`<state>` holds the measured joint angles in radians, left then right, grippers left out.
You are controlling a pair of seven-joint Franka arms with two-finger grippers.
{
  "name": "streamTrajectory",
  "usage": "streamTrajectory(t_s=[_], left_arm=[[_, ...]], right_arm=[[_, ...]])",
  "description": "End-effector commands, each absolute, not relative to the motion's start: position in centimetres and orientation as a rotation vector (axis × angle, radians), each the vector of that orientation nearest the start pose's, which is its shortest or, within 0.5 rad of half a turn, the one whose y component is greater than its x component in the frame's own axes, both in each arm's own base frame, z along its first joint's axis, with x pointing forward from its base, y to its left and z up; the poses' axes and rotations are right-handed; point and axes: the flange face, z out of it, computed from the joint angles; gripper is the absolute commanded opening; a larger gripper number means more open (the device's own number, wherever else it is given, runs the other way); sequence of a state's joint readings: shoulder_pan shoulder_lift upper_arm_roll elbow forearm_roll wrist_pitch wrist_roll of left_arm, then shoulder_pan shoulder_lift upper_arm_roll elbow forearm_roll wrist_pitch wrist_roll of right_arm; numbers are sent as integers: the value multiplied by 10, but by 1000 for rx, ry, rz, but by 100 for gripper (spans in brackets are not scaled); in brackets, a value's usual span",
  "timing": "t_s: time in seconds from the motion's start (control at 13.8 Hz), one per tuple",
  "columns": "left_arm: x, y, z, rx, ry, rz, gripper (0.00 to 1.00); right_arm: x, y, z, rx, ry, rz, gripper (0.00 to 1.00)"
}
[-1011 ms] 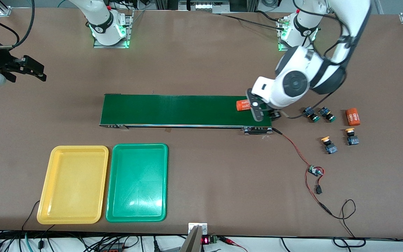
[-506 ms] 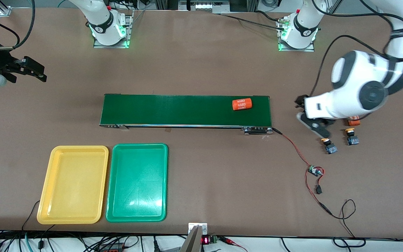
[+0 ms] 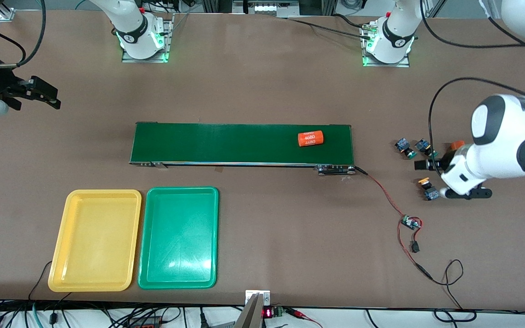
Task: Sort buttons by color to trays
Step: 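Return the left gripper to the buttons and grasp a yellow button, then place the yellow button on the conveyor belt with the left gripper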
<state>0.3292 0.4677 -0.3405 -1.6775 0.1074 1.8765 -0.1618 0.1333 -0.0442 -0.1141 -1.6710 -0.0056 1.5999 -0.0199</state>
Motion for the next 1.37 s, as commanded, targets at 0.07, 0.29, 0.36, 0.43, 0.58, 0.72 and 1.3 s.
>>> streamTrajectory(t_s=[0.07,0.29,0.36,0.43,0.58,0.72,1.3], left_arm=[[678,55,280,-3175,-327,431,100],[676,68,251,-3120,-294,452,100],[676,73,246,-3072,-256,408,100],[675,74,239,-3052,-233,379,100],[675,92,224,-3065,-291,351,100],[669,92,205,-3085,-294,318,100],[654,83,177,-3093,-439,264,40]], right_arm=[[547,8,605,-3149,-56,39,100],[547,7,606,-3147,-54,34,100],[547,6,607,-3147,-54,34,100],[547,4,608,-3147,-49,29,100],[548,2,610,-3147,-39,24,100],[548,1,610,-3146,-37,24,100],[547,0,610,-3147,-37,27,100]])
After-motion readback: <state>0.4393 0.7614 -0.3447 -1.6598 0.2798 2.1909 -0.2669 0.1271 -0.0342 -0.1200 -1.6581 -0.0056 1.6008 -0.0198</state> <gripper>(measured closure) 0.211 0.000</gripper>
